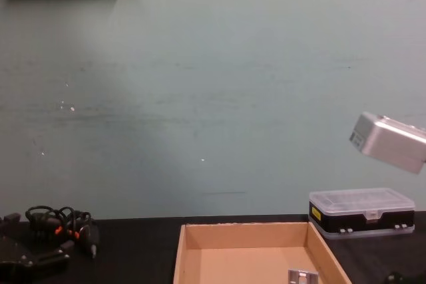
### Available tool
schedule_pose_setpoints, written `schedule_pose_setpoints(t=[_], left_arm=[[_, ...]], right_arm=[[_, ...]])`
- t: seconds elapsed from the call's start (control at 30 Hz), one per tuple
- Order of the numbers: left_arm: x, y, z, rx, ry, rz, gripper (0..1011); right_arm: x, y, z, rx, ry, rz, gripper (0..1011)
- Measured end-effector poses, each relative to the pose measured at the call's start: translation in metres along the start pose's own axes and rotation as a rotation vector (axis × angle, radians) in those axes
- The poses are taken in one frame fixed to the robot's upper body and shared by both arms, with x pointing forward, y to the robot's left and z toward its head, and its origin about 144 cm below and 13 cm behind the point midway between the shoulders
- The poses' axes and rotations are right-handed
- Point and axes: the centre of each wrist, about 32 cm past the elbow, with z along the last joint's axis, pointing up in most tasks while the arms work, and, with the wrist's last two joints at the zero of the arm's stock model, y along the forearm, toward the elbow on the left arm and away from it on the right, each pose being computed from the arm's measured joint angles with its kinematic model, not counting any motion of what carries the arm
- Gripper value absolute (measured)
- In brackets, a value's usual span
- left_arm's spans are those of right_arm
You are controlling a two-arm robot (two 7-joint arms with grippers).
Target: Use one hand to pick up the angle iron from the table and place it into the box.
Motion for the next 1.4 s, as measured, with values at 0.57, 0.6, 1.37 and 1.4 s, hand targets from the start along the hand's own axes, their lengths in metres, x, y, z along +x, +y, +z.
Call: schedule_pose_setpoints(t=[0.57,0.6,1.37,1.4], left_arm=[[0.0,0.0,0.0,0.0,0.0,0.0,1000],[0.0,0.0,0.0,0.0,0.0,0.0,1000],[0.0,0.0,0.0,0.0,0.0,0.0,1000],[0.0,0.0,0.0,0.0,0.0,0.0,1000]], right_arm=[[0.018,0.014,0.004,-0.009,-0.02,0.008,1003],[0.018,0.014,0.004,-0.009,-0.021,0.008,1003],[0.031,0.034,0.01,-0.002,-0.033,0.033,1003],[0.031,0.034,0.01,-0.002,-0.033,0.034,1003]])
